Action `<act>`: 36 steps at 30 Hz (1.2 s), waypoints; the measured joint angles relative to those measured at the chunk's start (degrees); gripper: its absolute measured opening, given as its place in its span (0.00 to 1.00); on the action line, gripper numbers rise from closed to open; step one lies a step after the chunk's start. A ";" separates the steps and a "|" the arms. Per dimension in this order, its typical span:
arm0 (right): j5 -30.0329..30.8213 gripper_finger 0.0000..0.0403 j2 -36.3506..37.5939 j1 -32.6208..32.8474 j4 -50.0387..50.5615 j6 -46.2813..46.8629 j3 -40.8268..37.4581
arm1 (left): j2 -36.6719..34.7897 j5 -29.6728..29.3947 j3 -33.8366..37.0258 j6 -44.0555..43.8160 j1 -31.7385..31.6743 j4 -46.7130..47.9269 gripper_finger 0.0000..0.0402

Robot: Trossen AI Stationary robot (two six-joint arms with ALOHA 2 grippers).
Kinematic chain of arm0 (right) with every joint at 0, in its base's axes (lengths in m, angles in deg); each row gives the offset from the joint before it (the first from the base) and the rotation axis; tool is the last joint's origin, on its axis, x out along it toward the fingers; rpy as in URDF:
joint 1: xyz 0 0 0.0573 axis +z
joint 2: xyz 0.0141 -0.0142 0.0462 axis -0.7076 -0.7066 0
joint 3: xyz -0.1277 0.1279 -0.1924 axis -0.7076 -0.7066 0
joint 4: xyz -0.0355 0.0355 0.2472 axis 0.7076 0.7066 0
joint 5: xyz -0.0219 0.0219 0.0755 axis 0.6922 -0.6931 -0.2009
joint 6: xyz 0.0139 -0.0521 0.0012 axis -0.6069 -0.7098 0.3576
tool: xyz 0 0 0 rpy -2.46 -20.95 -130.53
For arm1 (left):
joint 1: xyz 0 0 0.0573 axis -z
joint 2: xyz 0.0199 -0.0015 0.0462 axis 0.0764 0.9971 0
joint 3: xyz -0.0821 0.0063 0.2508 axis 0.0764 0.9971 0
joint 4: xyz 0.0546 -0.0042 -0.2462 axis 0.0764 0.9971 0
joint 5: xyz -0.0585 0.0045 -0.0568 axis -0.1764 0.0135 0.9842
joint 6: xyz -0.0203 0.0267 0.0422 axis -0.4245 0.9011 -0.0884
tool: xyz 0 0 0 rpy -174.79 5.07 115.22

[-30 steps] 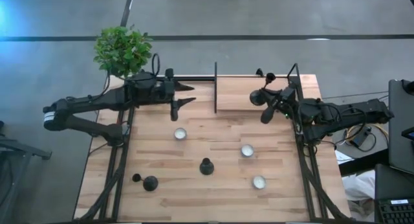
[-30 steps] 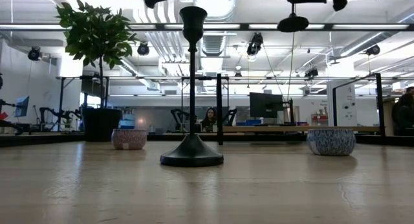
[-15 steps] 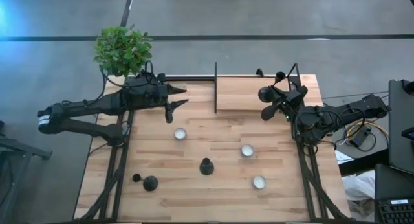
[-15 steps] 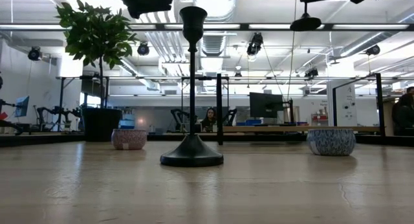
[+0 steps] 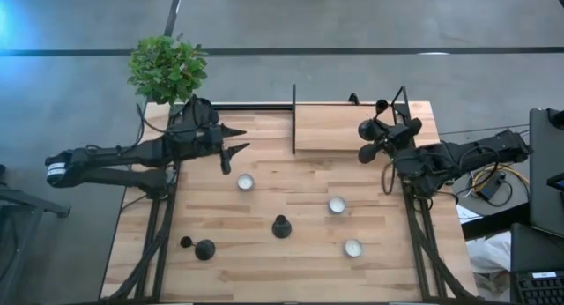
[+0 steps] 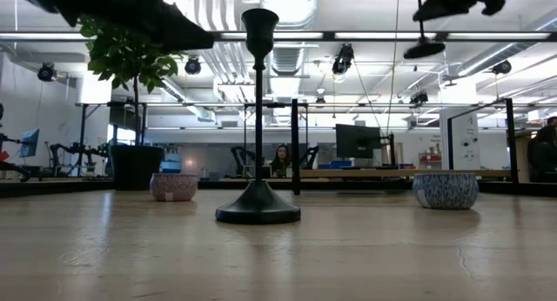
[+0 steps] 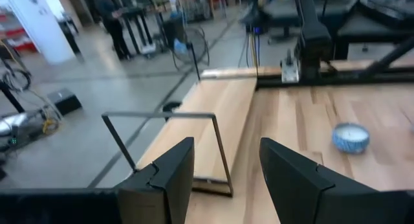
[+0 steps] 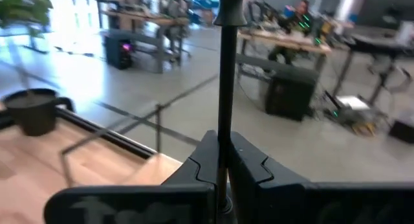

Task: Pick & Place candle stick holders
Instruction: Put the top black candle holder on the shelf

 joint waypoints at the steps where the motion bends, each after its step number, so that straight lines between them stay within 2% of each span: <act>1: 0.02 0.03 0.00 -0.85 2.57 3.19 0.00 | -0.33 -0.13 1.36 -0.01 0.00 -2.21 0.45; 4: -0.15 0.03 -0.07 -3.18 9.30 10.70 -0.04 | -0.71 -0.16 4.85 0.32 0.00 -7.59 0.45; 7: -0.15 0.03 -0.13 -5.31 11.71 12.69 -0.34 | -0.75 -0.15 6.98 0.09 0.00 -9.49 0.45; 14: -0.55 0.03 0.00 -9.18 11.67 13.48 -2.76 | -0.73 -0.14 8.81 -1.02 0.00 -9.38 0.45; 25: 0.17 0.03 -0.01 -11.68 10.24 26.52 -13.49 | -0.65 -0.12 9.28 -2.02 0.00 -8.79 0.45; 31: 1.62 0.03 -0.02 -12.10 -1.64 25.10 -19.40 | -0.62 -0.10 9.28 -2.04 0.00 -8.76 0.45; 36: 1.16 0.03 -1.44 -13.15 -20.22 12.02 -23.73 | -0.62 -0.10 9.28 -2.05 0.00 -8.73 0.45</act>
